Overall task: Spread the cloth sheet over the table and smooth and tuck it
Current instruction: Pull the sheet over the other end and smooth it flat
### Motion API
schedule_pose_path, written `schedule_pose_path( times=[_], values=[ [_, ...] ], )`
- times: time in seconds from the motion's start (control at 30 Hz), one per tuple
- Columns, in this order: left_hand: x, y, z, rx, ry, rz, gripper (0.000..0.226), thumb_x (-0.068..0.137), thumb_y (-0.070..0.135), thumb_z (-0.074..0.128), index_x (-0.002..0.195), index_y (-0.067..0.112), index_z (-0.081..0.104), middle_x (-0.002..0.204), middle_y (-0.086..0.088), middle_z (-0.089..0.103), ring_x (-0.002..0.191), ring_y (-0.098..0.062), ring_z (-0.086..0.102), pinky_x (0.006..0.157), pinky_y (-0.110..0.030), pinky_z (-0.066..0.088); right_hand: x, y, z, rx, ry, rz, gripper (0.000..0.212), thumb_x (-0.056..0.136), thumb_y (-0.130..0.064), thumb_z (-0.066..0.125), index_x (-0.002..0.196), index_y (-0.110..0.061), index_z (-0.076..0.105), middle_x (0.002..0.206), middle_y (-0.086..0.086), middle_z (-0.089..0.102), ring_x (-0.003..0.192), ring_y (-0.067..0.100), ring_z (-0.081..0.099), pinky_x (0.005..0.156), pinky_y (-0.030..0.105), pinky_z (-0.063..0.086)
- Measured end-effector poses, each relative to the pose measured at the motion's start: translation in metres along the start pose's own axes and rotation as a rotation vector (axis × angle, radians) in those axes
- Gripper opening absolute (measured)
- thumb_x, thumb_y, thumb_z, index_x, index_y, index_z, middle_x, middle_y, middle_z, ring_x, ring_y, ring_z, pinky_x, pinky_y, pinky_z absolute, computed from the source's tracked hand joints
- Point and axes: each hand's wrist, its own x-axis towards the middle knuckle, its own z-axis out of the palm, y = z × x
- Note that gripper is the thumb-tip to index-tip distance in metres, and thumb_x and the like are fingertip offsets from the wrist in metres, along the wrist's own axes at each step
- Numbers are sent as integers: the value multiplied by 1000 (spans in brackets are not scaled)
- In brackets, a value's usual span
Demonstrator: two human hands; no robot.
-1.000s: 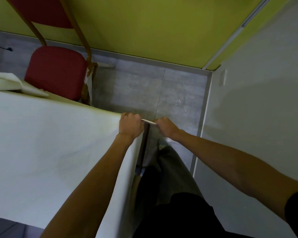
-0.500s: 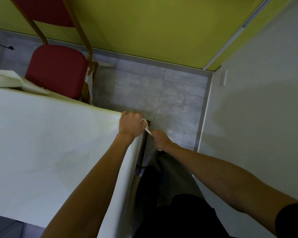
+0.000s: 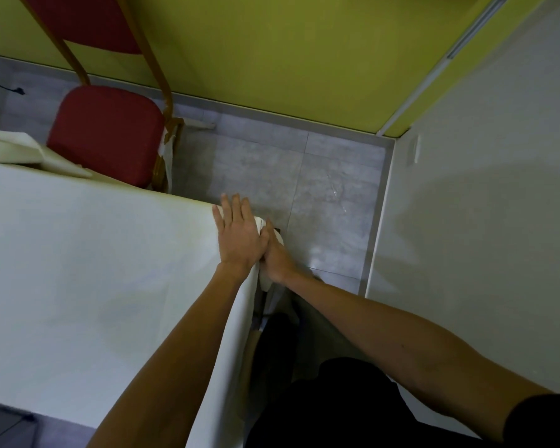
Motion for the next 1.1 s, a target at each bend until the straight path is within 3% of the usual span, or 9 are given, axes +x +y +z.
schedule_pose_path(
  times=[0.1, 0.27, 0.33, 0.4, 0.5, 0.63, 0.87, 1.0, 1.1],
  values=[
    [-6, 3, 4, -74, 16, -52, 81, 97, 66, 33, 155, 10, 23, 164, -13, 16, 152, -35, 3, 120, -47, -8, -2, -13, 12, 116, 38, 73, 57, 100, -36, 54, 148, -14, 32, 138, 7, 53, 120, 12, 51, 100, 26, 43],
    [-5, 1, 8, -56, 0, -30, 82, 95, 63, 36, 154, 8, 24, 163, -14, 17, 151, -37, 6, 121, -50, -2, 0, -10, -9, 52, -28, 113, 38, 101, -15, 52, 137, -3, 50, 132, 17, 59, 122, 31, 56, 99, 36, 46],
    [-4, -2, 10, -83, 2, -6, 81, 94, 62, 36, 154, 7, 25, 163, -14, 19, 152, -37, 7, 122, -51, 2, 6, -16, -24, 108, 170, 184, 31, 102, -16, 46, 128, -4, 58, 121, 9, 63, 114, 25, 60, 95, 38, 49],
    [-4, -4, 10, -104, 13, 1, 81, 93, 61, 34, 153, 7, 26, 163, -14, 20, 152, -36, 7, 122, -52, 3, 12, -32, -37, 232, 380, 226, 34, 102, -15, 43, 130, -4, 59, 126, 7, 62, 119, 21, 57, 105, 39, 45],
    [-6, -8, 11, -169, 38, 23, 84, 93, 64, 30, 153, 6, 26, 163, -14, 20, 152, -34, 4, 122, -52, 2, 19, -63, -44, 267, 390, 59, 35, 104, -23, 43, 130, -9, 62, 134, 8, 62, 124, 20, 56, 108, 32, 42],
    [-28, -28, 9, -256, 110, 72, 79, 97, 61, 28, 157, 10, 17, 165, -11, 11, 153, -29, -4, 123, -53, 0, 19, -101, -36, -129, 220, -284, 44, 105, -31, 42, 144, -10, 48, 147, 10, 51, 138, 24, 45, 116, 38, 35],
    [-72, -77, 30, -342, 182, -391, 67, 106, 44, 23, 157, 8, 3, 166, -10, -6, 152, -27, -11, 123, -53, 6, 37, -105, 19, -871, -103, -754, 52, 105, -27, 28, 150, -1, 35, 157, 19, 34, 147, 36, 28, 119, 52, 27],
    [-82, -80, 40, -314, 201, -456, 69, 104, 45, 29, 157, 6, 8, 166, -12, 0, 153, -28, -8, 124, -49, 2, 46, -89, 39, -1162, -136, -829, 62, 106, -41, 10, 153, -5, 28, 161, 17, 25, 150, 35, 20, 118, 56, 23],
    [-104, -91, 45, -338, 205, -547, 70, 102, 47, 27, 157, 5, 14, 166, -13, 5, 153, -30, -2, 123, -51, 7, 48, -86, 44, -1217, -103, -799, 72, 104, -55, 18, 156, -7, 16, 165, 14, 14, 152, 32, 11, 123, 52, 12]
  ],
)
